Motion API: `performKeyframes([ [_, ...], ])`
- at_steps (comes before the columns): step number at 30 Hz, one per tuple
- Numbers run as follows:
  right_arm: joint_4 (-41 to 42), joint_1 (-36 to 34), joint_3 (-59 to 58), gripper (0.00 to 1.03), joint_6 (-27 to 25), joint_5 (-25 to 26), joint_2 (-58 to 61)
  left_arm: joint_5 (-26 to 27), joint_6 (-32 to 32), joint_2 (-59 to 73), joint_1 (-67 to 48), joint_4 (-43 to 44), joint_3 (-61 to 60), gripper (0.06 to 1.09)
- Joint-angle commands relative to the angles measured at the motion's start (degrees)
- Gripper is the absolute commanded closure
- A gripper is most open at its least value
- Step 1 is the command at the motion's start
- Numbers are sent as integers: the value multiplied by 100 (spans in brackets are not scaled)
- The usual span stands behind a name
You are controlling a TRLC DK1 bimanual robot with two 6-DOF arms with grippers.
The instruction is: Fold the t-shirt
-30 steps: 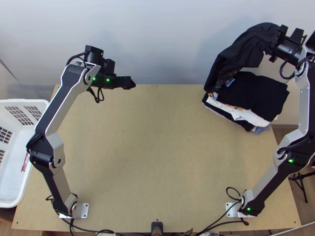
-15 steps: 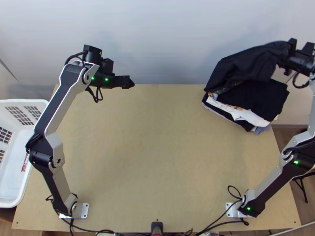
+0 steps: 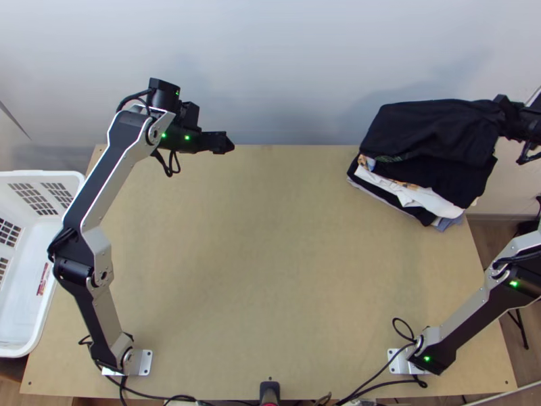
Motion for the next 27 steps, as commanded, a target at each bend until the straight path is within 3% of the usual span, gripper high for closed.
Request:
performKeyframes([
  [1, -108, -46, -111, 0, -575, 1327, -95, 4, 22, -25, 11, -50, 9, 10],
  [8, 287, -63, -286, 4, -997, 3111, -298, 4, 40, -51, 46, -93, 0, 10],
  [12, 445, -72, -286, 4, -1252, 3709, -403, 4, 48, -77, 64, -93, 0, 10],
  [16, 709, 148, -348, 4, -1217, 3753, -693, 4, 48, -86, 72, -85, 9, 10],
  [22, 1623, 1167, -1306, 4, -1322, 3340, -1308, -13, 48, -77, 239, -50, 114, 10],
  [25, 2247, 2002, -2325, 4, -1929, 3392, -1941, -646, 57, -130, 415, 126, 272, 10],
  [27, 3566, 2635, -3345, 4, -2509, 3577, -2679, -1138, 57, -385, 538, 434, 290, 10],
])
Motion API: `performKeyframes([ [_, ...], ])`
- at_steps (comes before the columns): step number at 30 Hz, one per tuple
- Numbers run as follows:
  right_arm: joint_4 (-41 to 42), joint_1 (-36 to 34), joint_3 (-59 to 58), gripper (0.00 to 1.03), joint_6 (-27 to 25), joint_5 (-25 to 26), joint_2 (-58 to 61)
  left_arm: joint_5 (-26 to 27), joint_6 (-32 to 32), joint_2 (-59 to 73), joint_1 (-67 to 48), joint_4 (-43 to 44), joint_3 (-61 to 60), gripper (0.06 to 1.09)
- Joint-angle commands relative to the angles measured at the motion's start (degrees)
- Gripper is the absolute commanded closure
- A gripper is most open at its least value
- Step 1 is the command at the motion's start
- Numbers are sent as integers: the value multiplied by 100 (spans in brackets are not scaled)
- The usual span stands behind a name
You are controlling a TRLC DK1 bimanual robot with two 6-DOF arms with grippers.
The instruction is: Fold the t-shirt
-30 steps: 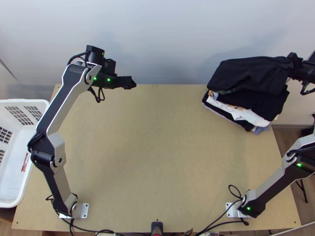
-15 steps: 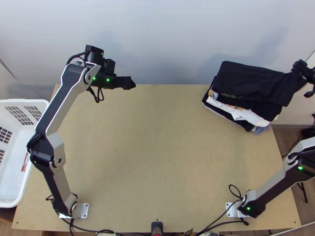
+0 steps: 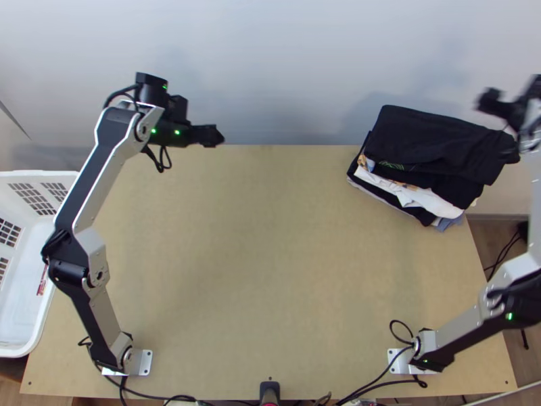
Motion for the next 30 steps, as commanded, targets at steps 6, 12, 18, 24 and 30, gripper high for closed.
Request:
performKeyframes([
  [6, 2383, 2419, -2353, 4, -1232, 791, -2199, -3166, 180, -1383, 419, 1216, -109, 10],
  [12, 2550, 1830, -3223, 4, -19, 783, -3262, -3605, 831, -3598, 594, 3185, -2614, 10],
  [18, 3693, 1382, -5121, 4, 201, 545, -5046, -3939, 1147, -5813, 674, 4213, -5093, 10],
  [24, 6022, 1408, -7512, 4, -353, -88, -7059, -3948, 1376, -8124, 841, 5408, -7290, 10],
  [30, 6066, 1549, -8619, 4, -335, -114, -7920, -4009, 1516, -9443, 1025, 5865, -8468, 10],
])
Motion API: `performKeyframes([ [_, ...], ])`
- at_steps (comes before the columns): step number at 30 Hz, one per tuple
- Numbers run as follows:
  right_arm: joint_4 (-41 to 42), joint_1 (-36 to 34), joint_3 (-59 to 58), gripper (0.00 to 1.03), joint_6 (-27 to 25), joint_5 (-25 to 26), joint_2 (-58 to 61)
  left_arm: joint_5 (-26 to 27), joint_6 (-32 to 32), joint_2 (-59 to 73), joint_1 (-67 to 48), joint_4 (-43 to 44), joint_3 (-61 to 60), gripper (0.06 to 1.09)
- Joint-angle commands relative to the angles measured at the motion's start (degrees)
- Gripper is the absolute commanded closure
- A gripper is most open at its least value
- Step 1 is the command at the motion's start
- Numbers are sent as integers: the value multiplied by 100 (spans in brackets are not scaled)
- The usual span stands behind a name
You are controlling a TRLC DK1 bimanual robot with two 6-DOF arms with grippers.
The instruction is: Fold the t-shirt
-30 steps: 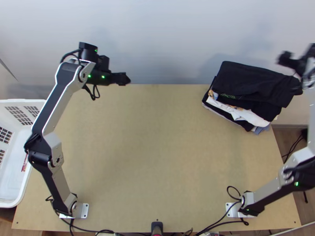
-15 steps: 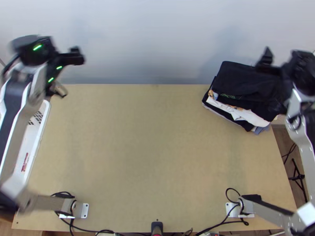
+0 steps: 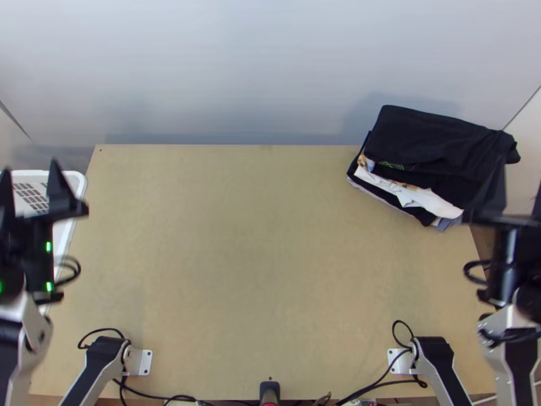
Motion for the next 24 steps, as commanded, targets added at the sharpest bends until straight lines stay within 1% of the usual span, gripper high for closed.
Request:
performKeyframes([
  [1, 720, 80, -1799, 4, -99, -175, -1416, -172, 244, -1749, 173, 677, -1677, 10],
  [4, 808, 239, -2282, 4, -64, -175, -1838, -224, 420, -1978, 181, 826, -2038, 10],
  [9, 808, 687, -2977, 4, -108, -184, -2480, -391, 429, -2242, 269, 835, -2495, 10],
  [12, 808, 977, -3232, 4, -249, -175, -2717, -391, 464, -2813, 375, 923, -2908, 10],
  [15, 808, 1030, -3592, 4, -275, -175, -3183, -383, 649, -3410, 375, 923, -3242, 10],
  [17, 984, 1073, -3838, 4, -275, -184, -3297, -383, 614, -3481, 428, 879, -3417, 10],
  [21, 940, 986, -4040, 4, -266, -175, -3289, -374, 359, -3481, 480, 1063, -3795, 10],
  [22, 940, 986, -4154, 4, -284, -166, -3289, -339, 306, -3481, 454, 1222, -3971, 10],
  [24, 940, 942, -4339, 4, -293, -175, -3289, -163, 69, -3490, 366, 1230, -4331, 10],
])
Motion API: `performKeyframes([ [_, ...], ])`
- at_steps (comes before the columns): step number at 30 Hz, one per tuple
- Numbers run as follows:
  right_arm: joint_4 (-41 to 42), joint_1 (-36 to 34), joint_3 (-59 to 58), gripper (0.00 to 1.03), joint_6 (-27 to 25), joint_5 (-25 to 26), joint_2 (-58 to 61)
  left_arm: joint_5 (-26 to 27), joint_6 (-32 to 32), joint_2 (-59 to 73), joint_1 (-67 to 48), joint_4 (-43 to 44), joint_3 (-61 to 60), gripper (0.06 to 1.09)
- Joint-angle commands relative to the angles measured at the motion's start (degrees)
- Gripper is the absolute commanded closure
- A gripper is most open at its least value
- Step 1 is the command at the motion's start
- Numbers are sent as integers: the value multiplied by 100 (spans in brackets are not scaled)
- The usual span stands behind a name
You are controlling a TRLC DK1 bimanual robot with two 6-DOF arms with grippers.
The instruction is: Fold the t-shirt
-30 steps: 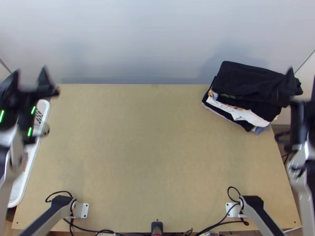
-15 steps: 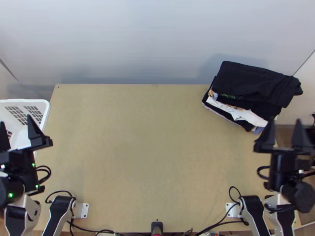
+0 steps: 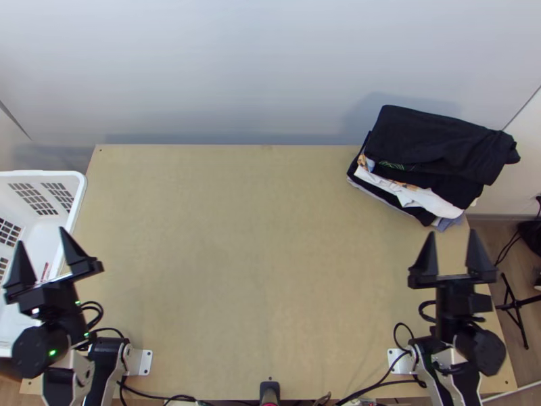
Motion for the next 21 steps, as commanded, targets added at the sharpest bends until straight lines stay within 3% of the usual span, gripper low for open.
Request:
performKeyframes([
  [1, -11, 2, -692, 4, -32, 2, -211, 259, -529, -248, -82, 240, -1023, 10],
  [8, -2648, 37, -700, 4, 135, -7, -202, 294, -1575, -248, -82, -217, -1840, 10],
  [15, -2656, 72, -700, 4, 240, -7, -185, 321, -1997, -222, -12, -401, -2043, 10],
  [21, -2656, 72, -700, 4, 231, -7, -185, 321, -1935, -222, -12, -401, -2043, 10],
])
